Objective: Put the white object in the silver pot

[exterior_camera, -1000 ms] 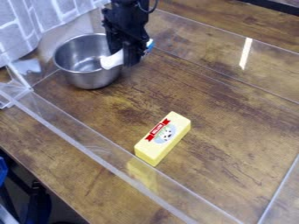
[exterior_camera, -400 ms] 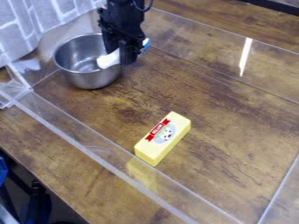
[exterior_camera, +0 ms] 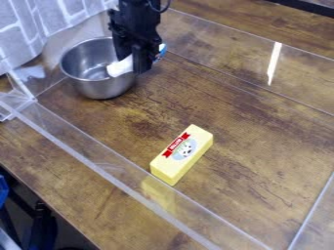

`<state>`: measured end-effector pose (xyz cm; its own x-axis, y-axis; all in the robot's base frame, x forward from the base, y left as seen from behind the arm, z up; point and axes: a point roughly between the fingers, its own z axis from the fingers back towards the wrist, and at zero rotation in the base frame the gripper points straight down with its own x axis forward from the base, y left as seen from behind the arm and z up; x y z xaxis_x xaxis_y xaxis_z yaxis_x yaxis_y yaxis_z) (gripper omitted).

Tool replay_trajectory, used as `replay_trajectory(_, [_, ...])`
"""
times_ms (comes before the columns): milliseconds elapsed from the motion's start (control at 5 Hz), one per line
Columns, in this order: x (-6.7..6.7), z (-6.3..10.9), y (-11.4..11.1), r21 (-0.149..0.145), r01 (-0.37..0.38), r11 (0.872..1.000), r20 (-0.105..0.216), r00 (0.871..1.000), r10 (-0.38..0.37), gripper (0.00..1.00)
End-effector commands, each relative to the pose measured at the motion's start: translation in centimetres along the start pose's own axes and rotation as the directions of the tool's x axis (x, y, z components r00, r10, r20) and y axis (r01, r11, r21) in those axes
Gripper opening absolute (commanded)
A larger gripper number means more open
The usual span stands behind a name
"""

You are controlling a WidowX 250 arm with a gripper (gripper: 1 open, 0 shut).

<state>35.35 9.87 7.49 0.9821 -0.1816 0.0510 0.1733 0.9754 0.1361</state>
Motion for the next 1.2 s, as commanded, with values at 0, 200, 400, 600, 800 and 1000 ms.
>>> replay_trajectory(0, [0.5, 3.5, 1.5, 0.039, -0.034, 0.999, 0.086, 0.996, 0.031, 0.0])
replay_trajectory(200, [0.4, 4.0, 1.5, 0.037, -0.04, 0.999, 0.089, 0.995, 0.037, 0.0])
replay_trajectory(400, [0.3, 4.4, 1.6, 0.035, -0.046, 0.998, 0.093, 0.995, 0.042, 0.0])
replay_trajectory(600, [0.2, 4.8, 1.6, 0.032, -0.051, 0.998, 0.096, 0.994, 0.048, 0.0])
replay_trajectory(800, [0.1, 4.7, 1.9, 0.03, -0.058, 0.998, 0.096, 0.994, 0.055, 0.0])
replay_trajectory(1000, [0.0, 4.5, 2.1, 0.028, -0.065, 0.997, 0.095, 0.994, 0.062, 0.0])
